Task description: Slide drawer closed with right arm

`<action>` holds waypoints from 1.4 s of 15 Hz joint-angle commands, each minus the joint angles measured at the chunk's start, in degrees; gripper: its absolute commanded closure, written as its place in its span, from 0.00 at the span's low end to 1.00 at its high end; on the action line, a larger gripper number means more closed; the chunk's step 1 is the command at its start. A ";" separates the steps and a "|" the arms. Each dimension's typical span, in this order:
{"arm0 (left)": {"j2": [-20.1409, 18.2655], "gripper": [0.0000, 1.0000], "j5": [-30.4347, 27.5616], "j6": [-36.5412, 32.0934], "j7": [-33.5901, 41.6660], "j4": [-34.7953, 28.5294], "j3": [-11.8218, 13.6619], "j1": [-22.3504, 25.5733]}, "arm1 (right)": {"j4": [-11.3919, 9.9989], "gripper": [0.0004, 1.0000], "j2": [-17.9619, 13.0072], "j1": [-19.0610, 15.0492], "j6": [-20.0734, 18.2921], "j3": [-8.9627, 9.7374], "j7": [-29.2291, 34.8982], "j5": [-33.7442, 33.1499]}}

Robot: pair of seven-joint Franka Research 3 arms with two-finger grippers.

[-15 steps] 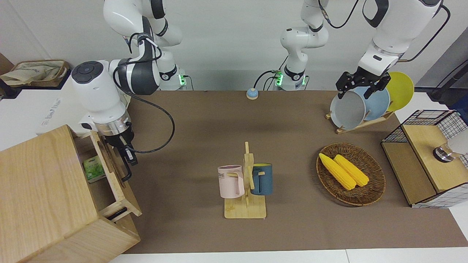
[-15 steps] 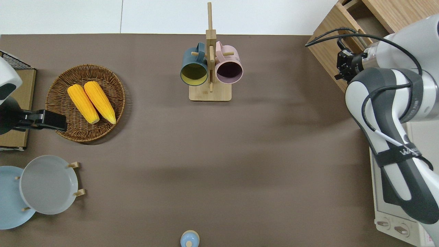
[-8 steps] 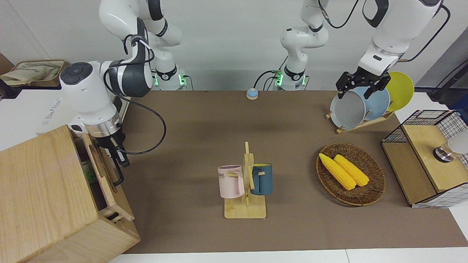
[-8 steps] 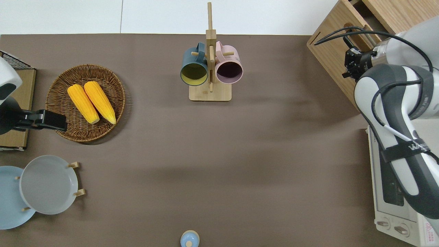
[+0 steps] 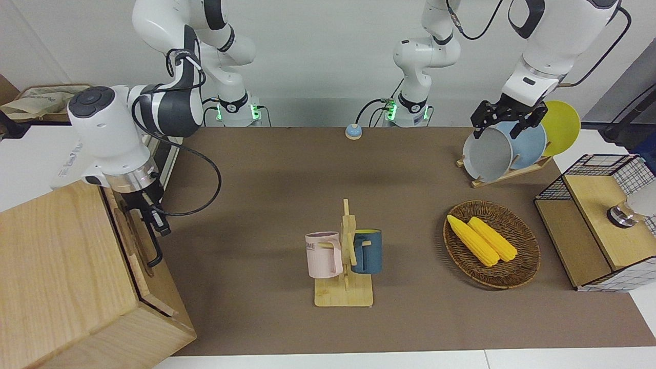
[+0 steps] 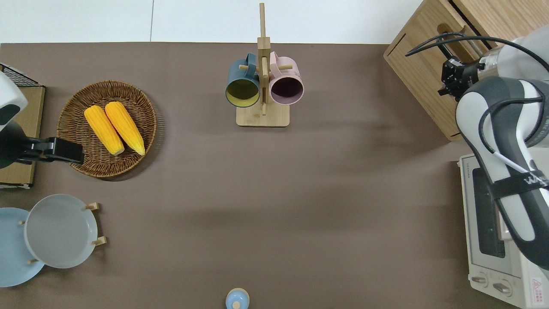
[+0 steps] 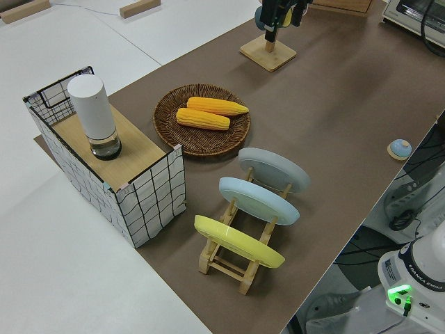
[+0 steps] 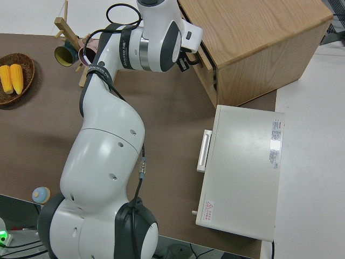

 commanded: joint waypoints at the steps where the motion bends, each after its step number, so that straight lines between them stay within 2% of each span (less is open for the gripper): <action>1: 0.65 0.01 0.98 -1.13 0.56 1.40 -0.40 0.31 | 2.14 1.00 1.72 -1.67 0.94 0.97 -1.97 -0.86; 6: 0.65 0.01 0.98 -1.13 0.56 1.49 -0.40 0.31 | 2.14 1.00 1.55 -0.35 0.06 0.97 -2.06 -1.03; 10: 0.65 0.01 0.98 -1.13 0.56 1.40 -0.40 0.31 | 2.06 1.00 0.67 3.42 -1.16 0.97 -4.43 -4.18; 16: 0.65 0.01 0.98 -1.13 0.56 1.40 -0.40 0.31 | 1.97 1.00 -1.44 9.05 -10.21 0.97 -6.36 -6.22; 19: 0.65 0.01 0.98 -1.13 0.56 1.40 -0.40 0.31 | 1.62 1.00 -3.98 10.81 -13.64 0.97 -7.94 -6.04; 21: 0.65 0.01 0.98 -1.13 0.56 1.40 -0.40 0.31 | 1.27 1.00 -6.26 11.95 -17.49 0.97 -11.88 -5.43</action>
